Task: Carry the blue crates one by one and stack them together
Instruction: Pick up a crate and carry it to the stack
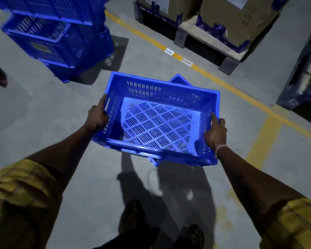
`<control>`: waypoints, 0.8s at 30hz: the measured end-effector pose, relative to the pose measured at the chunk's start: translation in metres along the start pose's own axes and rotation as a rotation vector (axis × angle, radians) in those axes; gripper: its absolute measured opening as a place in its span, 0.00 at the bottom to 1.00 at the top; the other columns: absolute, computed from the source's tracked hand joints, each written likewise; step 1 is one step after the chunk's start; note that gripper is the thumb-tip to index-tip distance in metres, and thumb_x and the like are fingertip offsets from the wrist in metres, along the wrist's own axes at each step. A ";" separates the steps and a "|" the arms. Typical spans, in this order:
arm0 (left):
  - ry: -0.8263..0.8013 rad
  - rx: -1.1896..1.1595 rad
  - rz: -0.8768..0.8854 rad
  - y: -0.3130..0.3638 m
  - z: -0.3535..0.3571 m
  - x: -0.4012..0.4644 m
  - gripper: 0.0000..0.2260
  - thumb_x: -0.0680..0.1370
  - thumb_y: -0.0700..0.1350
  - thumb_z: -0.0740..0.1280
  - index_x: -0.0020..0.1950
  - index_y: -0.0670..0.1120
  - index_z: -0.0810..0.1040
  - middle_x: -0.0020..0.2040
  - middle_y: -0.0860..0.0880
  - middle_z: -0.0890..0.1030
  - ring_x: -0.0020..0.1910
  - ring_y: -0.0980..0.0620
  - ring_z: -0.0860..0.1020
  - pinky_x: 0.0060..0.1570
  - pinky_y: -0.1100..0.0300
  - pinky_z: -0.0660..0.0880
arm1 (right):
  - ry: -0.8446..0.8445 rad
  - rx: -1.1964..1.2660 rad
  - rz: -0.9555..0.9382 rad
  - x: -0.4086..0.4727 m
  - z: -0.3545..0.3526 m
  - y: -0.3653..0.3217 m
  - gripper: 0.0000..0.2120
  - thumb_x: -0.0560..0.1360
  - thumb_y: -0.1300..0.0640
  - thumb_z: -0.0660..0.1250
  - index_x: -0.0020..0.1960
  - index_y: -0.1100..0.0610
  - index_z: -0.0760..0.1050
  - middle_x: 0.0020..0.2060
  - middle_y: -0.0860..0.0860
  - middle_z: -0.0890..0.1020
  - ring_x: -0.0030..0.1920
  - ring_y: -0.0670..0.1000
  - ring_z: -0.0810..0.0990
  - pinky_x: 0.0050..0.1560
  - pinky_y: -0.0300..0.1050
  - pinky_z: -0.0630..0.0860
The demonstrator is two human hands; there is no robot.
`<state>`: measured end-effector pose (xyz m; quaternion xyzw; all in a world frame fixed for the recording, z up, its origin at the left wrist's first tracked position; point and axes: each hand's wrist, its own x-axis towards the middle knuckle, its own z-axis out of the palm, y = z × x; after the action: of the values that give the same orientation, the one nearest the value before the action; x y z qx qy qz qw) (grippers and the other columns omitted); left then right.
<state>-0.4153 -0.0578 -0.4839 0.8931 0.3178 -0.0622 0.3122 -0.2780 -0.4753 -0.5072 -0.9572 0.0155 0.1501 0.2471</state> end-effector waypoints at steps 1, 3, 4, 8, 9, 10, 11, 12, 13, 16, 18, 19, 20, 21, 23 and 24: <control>0.019 0.011 0.013 0.002 -0.003 0.000 0.38 0.71 0.49 0.57 0.82 0.56 0.53 0.55 0.29 0.78 0.52 0.29 0.78 0.53 0.43 0.75 | 0.017 -0.010 -0.015 0.000 -0.002 0.001 0.37 0.73 0.66 0.64 0.80 0.52 0.58 0.71 0.63 0.62 0.61 0.71 0.71 0.63 0.57 0.69; 0.033 0.032 0.060 0.004 -0.009 -0.001 0.39 0.69 0.49 0.55 0.82 0.55 0.54 0.53 0.30 0.80 0.51 0.30 0.78 0.53 0.44 0.74 | 0.040 -0.008 -0.028 -0.002 -0.010 0.000 0.36 0.73 0.67 0.63 0.79 0.53 0.59 0.70 0.64 0.64 0.60 0.71 0.71 0.63 0.58 0.69; 0.035 0.041 0.088 0.007 -0.013 -0.003 0.39 0.69 0.48 0.55 0.82 0.54 0.54 0.52 0.31 0.80 0.50 0.30 0.78 0.52 0.44 0.74 | 0.050 -0.006 -0.030 -0.006 -0.016 -0.001 0.35 0.74 0.67 0.63 0.79 0.54 0.60 0.69 0.64 0.64 0.60 0.71 0.71 0.63 0.58 0.69; 0.061 0.074 0.175 0.034 -0.040 -0.012 0.37 0.72 0.46 0.55 0.82 0.54 0.53 0.48 0.31 0.80 0.47 0.31 0.78 0.50 0.46 0.72 | 0.060 -0.013 -0.032 -0.025 -0.065 -0.013 0.35 0.75 0.67 0.62 0.79 0.53 0.59 0.69 0.63 0.64 0.61 0.70 0.69 0.64 0.58 0.68; 0.063 0.077 0.177 0.043 -0.050 -0.013 0.35 0.74 0.44 0.56 0.82 0.54 0.53 0.48 0.30 0.80 0.47 0.30 0.78 0.50 0.45 0.72 | 0.061 -0.011 -0.029 -0.030 -0.082 -0.017 0.35 0.75 0.66 0.62 0.79 0.53 0.58 0.69 0.63 0.64 0.61 0.70 0.70 0.63 0.58 0.68; 0.063 0.079 0.181 0.053 -0.059 -0.012 0.34 0.76 0.42 0.57 0.82 0.55 0.53 0.48 0.30 0.79 0.47 0.30 0.78 0.50 0.44 0.73 | 0.066 -0.007 -0.024 -0.036 -0.099 -0.021 0.34 0.75 0.66 0.62 0.80 0.53 0.58 0.69 0.63 0.64 0.61 0.70 0.70 0.63 0.58 0.68; 0.057 0.079 0.190 0.066 -0.071 -0.014 0.35 0.77 0.40 0.58 0.82 0.56 0.53 0.47 0.30 0.79 0.46 0.30 0.78 0.50 0.44 0.73 | 0.075 -0.001 -0.017 -0.042 -0.117 -0.025 0.34 0.76 0.66 0.62 0.80 0.52 0.58 0.68 0.62 0.65 0.60 0.69 0.70 0.62 0.58 0.69; 0.049 0.081 0.206 0.079 -0.083 -0.017 0.35 0.77 0.40 0.58 0.82 0.57 0.52 0.46 0.30 0.79 0.45 0.30 0.78 0.49 0.44 0.74 | 0.085 0.006 -0.012 -0.049 -0.135 -0.029 0.34 0.76 0.66 0.62 0.79 0.52 0.58 0.68 0.62 0.65 0.60 0.69 0.71 0.62 0.58 0.69; 0.040 0.083 0.228 0.093 -0.096 -0.019 0.35 0.76 0.42 0.57 0.82 0.57 0.52 0.44 0.30 0.78 0.44 0.30 0.78 0.48 0.43 0.74 | 0.094 0.014 -0.005 -0.055 -0.154 -0.033 0.34 0.76 0.66 0.62 0.79 0.52 0.59 0.67 0.62 0.65 0.60 0.69 0.71 0.62 0.59 0.69; 0.017 0.069 0.301 0.139 -0.135 -0.029 0.35 0.74 0.45 0.54 0.82 0.56 0.53 0.39 0.33 0.78 0.39 0.32 0.77 0.42 0.44 0.74 | 0.115 0.041 0.036 -0.076 -0.211 -0.044 0.34 0.76 0.66 0.62 0.79 0.53 0.59 0.68 0.62 0.65 0.62 0.69 0.70 0.63 0.59 0.69; -0.002 0.057 0.362 0.170 -0.160 -0.036 0.35 0.74 0.46 0.54 0.82 0.55 0.53 0.35 0.37 0.76 0.36 0.34 0.77 0.39 0.45 0.73 | 0.132 0.046 0.056 -0.091 -0.249 -0.051 0.34 0.75 0.66 0.62 0.79 0.53 0.59 0.69 0.62 0.64 0.62 0.70 0.70 0.63 0.59 0.69; -0.018 0.053 0.384 0.186 -0.171 -0.041 0.35 0.74 0.47 0.54 0.82 0.56 0.53 0.35 0.38 0.76 0.36 0.35 0.77 0.39 0.45 0.74 | 0.141 0.049 0.063 -0.100 -0.268 -0.054 0.34 0.75 0.66 0.62 0.79 0.53 0.59 0.69 0.62 0.64 0.62 0.70 0.70 0.63 0.59 0.69; -0.036 0.047 0.396 0.201 -0.182 -0.045 0.35 0.74 0.47 0.54 0.82 0.56 0.53 0.35 0.40 0.76 0.36 0.35 0.77 0.40 0.45 0.74 | 0.150 0.056 0.075 -0.109 -0.286 -0.055 0.34 0.75 0.66 0.62 0.79 0.53 0.59 0.69 0.62 0.64 0.62 0.70 0.70 0.63 0.59 0.69; -0.057 0.031 0.407 0.218 -0.193 -0.051 0.35 0.74 0.48 0.54 0.82 0.58 0.53 0.36 0.40 0.76 0.37 0.35 0.77 0.40 0.45 0.75 | 0.160 0.068 0.094 -0.118 -0.305 -0.057 0.34 0.75 0.66 0.62 0.79 0.52 0.60 0.69 0.63 0.64 0.62 0.70 0.71 0.63 0.59 0.69; -0.093 -0.001 0.428 0.249 -0.213 -0.063 0.35 0.74 0.48 0.54 0.82 0.61 0.52 0.38 0.40 0.79 0.38 0.36 0.79 0.41 0.44 0.76 | 0.183 0.112 0.123 -0.137 -0.340 -0.057 0.34 0.73 0.64 0.62 0.79 0.53 0.61 0.69 0.63 0.65 0.61 0.70 0.71 0.63 0.59 0.69; -0.100 -0.005 0.453 0.266 -0.223 -0.069 0.35 0.74 0.48 0.54 0.82 0.61 0.51 0.40 0.38 0.81 0.38 0.36 0.79 0.40 0.44 0.76 | 0.201 0.139 0.133 -0.146 -0.357 -0.057 0.34 0.72 0.63 0.61 0.78 0.53 0.62 0.69 0.63 0.65 0.61 0.70 0.71 0.63 0.60 0.69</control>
<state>-0.3280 -0.1219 -0.1466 0.9367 0.0933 -0.0339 0.3357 -0.3115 -0.6026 -0.1401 -0.9449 0.1137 0.0682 0.2993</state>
